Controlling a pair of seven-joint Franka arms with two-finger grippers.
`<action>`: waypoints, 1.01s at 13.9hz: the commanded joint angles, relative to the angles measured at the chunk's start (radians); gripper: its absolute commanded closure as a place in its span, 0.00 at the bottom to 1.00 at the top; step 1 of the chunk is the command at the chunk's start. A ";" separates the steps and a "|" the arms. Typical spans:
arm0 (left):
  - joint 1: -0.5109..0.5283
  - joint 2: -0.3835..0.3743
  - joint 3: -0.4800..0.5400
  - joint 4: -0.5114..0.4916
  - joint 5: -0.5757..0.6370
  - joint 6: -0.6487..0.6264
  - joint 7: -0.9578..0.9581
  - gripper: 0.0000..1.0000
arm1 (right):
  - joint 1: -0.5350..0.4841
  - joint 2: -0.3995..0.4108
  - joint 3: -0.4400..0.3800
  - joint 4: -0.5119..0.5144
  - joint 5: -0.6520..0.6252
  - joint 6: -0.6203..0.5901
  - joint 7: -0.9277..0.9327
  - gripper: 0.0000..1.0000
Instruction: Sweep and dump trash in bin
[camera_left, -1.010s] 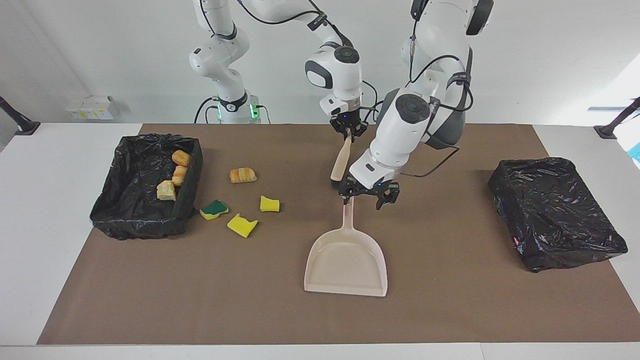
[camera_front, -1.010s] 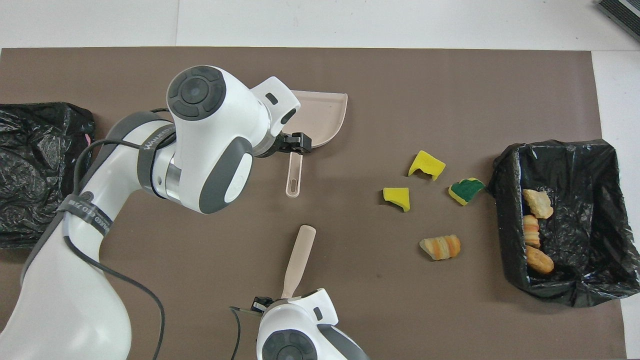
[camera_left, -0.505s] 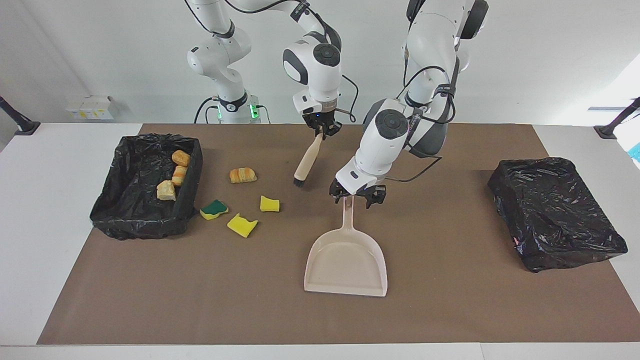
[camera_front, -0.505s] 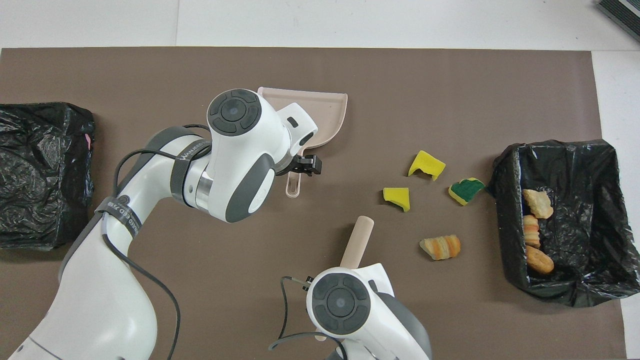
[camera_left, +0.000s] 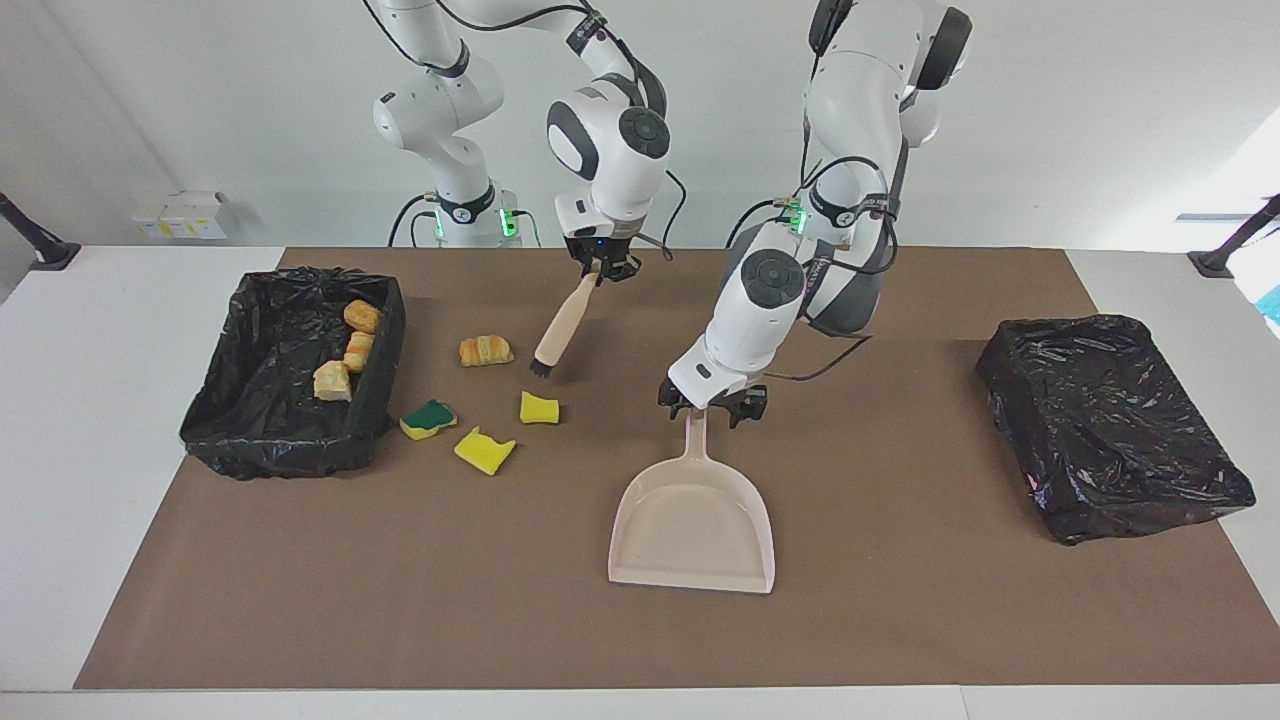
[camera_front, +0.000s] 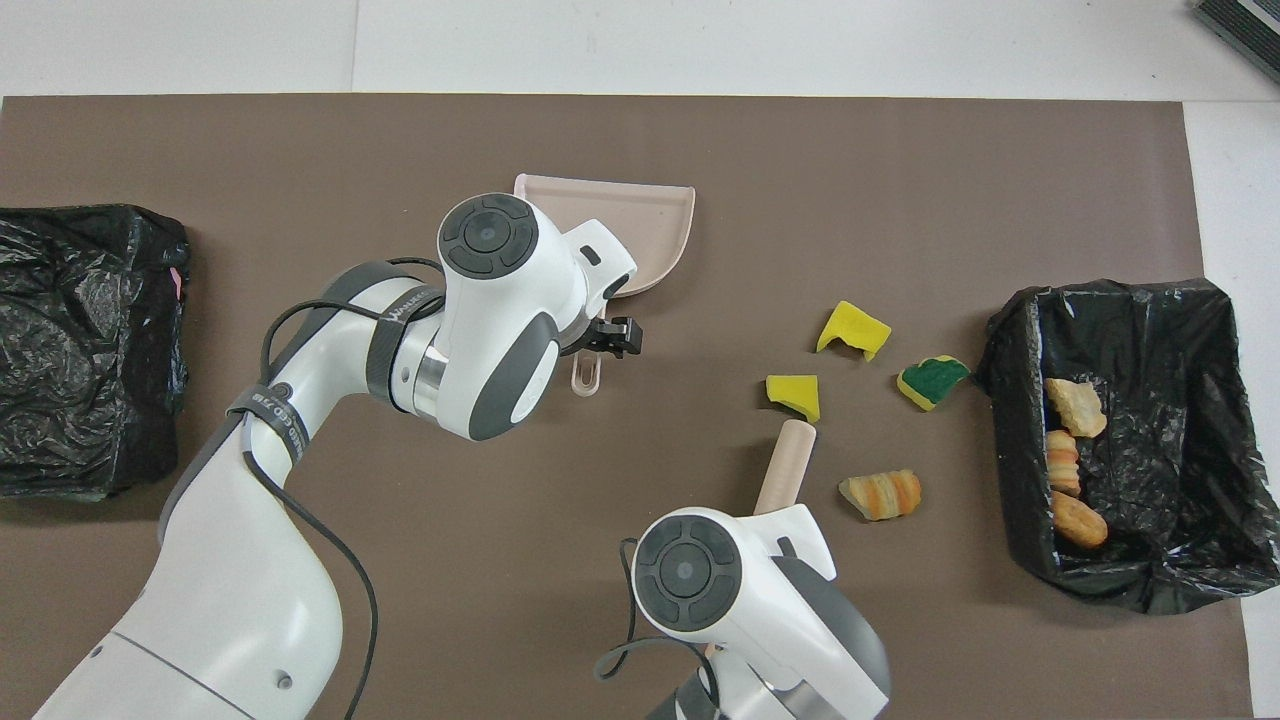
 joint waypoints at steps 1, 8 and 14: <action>-0.028 -0.002 0.017 0.018 0.020 0.004 -0.008 0.00 | -0.014 -0.017 0.006 0.013 -0.038 -0.049 -0.050 1.00; -0.043 -0.010 0.015 0.020 0.094 -0.049 -0.008 0.55 | -0.023 -0.017 0.007 0.013 -0.040 -0.066 -0.082 1.00; -0.029 -0.080 0.018 0.028 0.118 -0.120 0.097 1.00 | -0.025 -0.014 0.007 0.022 -0.038 -0.063 -0.088 1.00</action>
